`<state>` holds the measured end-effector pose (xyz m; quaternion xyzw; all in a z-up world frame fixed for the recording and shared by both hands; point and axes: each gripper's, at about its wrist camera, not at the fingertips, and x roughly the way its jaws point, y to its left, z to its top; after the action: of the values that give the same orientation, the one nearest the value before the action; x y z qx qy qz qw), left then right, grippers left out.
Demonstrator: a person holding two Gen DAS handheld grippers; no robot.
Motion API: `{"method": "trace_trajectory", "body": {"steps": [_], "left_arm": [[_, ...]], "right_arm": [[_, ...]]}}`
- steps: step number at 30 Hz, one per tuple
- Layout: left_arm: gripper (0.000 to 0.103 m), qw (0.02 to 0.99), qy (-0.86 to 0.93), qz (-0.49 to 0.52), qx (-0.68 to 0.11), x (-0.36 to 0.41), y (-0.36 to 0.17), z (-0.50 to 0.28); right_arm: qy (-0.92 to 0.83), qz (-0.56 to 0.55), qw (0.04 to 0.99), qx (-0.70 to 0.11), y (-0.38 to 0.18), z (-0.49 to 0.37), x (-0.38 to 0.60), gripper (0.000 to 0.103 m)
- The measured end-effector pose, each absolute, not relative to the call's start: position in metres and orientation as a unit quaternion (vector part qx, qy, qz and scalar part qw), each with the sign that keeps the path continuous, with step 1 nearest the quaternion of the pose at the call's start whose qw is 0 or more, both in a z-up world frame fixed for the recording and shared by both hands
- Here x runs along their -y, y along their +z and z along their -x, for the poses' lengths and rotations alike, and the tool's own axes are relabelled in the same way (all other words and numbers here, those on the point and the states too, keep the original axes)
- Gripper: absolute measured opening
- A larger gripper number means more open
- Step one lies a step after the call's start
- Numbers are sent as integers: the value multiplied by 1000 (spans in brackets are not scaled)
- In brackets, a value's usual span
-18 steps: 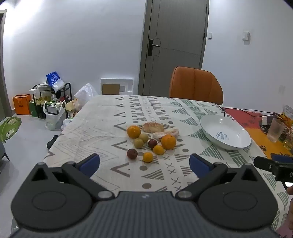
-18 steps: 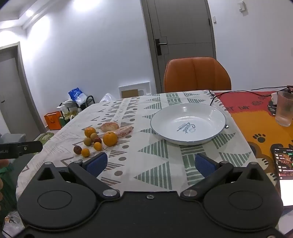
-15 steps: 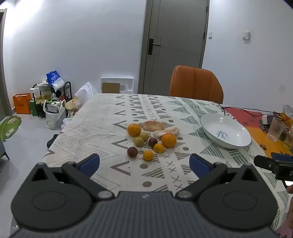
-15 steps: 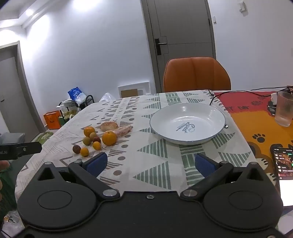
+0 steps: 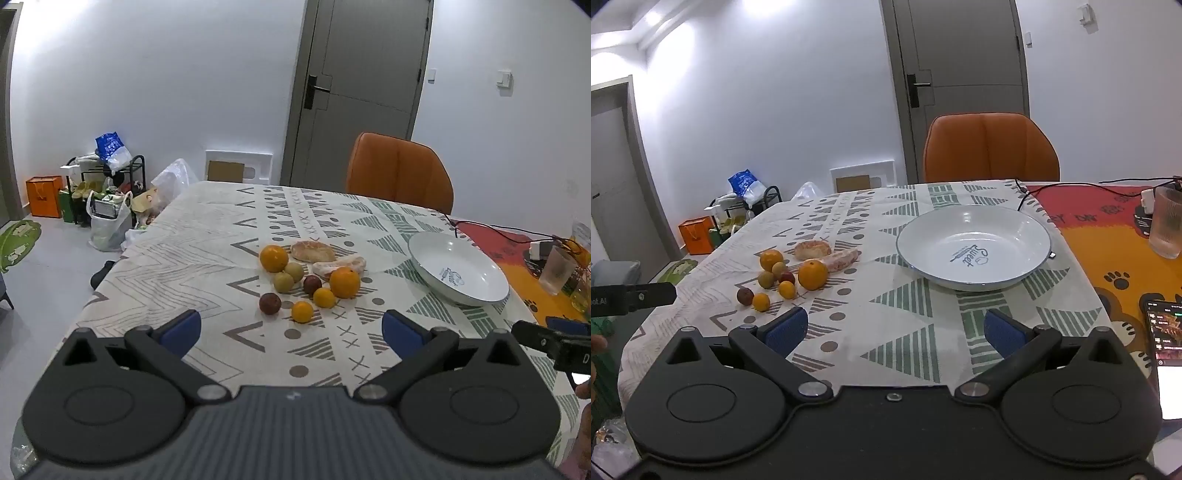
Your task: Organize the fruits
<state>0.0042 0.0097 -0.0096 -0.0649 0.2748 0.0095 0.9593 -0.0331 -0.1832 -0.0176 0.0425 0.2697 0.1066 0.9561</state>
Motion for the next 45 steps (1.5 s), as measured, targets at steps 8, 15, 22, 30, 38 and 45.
{"method": "trace_trajectory", "body": {"steps": [8,15,22,30,38,45], "left_arm": [[103,956,12,64,-287,-12,-16,-8],[103,956,13,67,-287,-13,-16,-10],[103,956,9,67,-285,-12,-16,-9],[103,956,7,60,-286,-11,-17,-10],[103,956,6,59,-286,-11,-18,-10],[103,956,6,58,-286,-11,-19,-9]], "right_arm": [[105,-43,954,-278,-23,31,182,103],[103,-44,954,-279,-23,30,183,103],[101,-43,954,-280,-23,29,183,103],[101,-43,952,-286,-26,29,181,103],[99,-49,952,-286,-27,29,183,103],[97,-53,953,-284,-26,29,187,103]]}}
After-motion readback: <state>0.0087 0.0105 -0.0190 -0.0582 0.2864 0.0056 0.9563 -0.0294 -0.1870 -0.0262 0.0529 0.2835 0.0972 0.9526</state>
